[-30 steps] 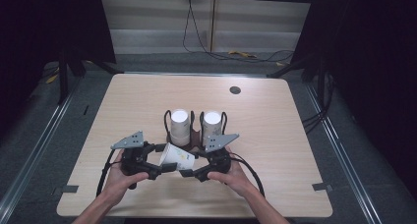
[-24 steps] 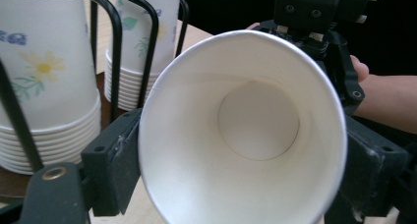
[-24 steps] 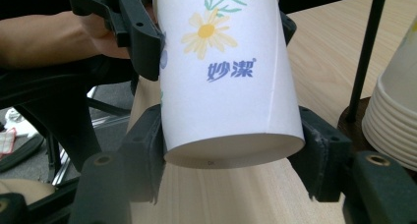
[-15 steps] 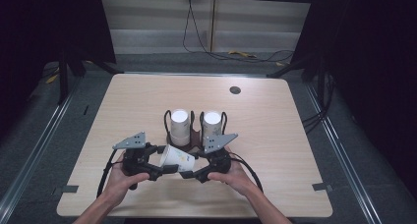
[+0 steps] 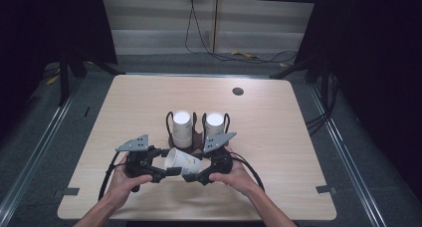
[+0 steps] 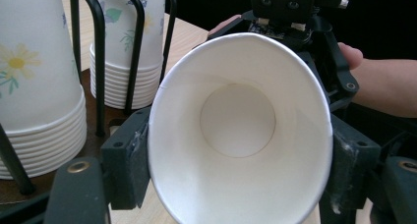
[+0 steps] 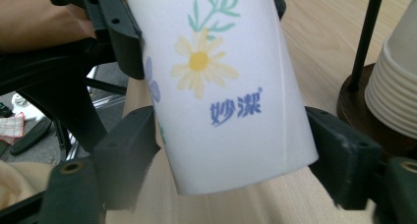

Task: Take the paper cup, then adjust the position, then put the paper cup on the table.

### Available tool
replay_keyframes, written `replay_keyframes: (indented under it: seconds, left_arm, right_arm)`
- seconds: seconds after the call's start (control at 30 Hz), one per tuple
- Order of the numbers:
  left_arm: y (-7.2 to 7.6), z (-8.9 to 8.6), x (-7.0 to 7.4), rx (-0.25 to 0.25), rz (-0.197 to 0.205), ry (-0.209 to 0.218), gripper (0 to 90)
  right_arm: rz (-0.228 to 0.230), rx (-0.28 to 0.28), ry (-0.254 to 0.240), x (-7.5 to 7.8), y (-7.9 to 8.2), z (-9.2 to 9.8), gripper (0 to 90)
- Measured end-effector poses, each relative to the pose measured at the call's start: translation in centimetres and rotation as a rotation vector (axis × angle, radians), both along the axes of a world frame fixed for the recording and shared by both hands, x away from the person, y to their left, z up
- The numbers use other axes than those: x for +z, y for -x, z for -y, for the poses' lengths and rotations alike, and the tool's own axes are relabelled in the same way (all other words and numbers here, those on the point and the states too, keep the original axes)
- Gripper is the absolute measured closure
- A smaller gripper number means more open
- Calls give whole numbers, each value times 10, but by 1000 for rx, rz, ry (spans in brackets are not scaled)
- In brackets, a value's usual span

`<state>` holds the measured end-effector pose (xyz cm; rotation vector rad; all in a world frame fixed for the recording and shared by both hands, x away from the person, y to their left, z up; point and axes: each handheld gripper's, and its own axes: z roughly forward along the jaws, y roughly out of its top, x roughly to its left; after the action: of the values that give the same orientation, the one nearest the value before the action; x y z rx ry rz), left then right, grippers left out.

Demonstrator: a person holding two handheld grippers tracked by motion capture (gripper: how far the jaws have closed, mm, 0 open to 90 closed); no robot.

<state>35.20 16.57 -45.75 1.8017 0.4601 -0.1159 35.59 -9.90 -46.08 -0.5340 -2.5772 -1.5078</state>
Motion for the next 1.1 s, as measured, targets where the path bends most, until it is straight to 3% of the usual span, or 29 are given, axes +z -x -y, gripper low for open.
replay_keyframes:
  seconds: [0.17, 0.33, 0.57, 1.0, 1.1]
  left_arm:
    - [-2, -6, 3, 20, 1, 11, 256]
    - [-4, -16, 6, 72, 10, 6, 255]
    - [-7, -22, 5, 108, 31, -51, 255]
    - [-14, -43, 10, 182, 37, -51, 254]
    - [-16, -46, 11, 188, 42, -56, 254]
  right_arm:
    - [-1, -19, 48, -2, 1, -1, 181]
    - [-1, -33, 52, 0, 2, 4, 174]
    - [7, -81, 84, 1, 3, 20, 181]
    - [23, -191, 99, 7, 6, 53, 181]
    - [18, -210, 80, 8, 8, 61, 181]
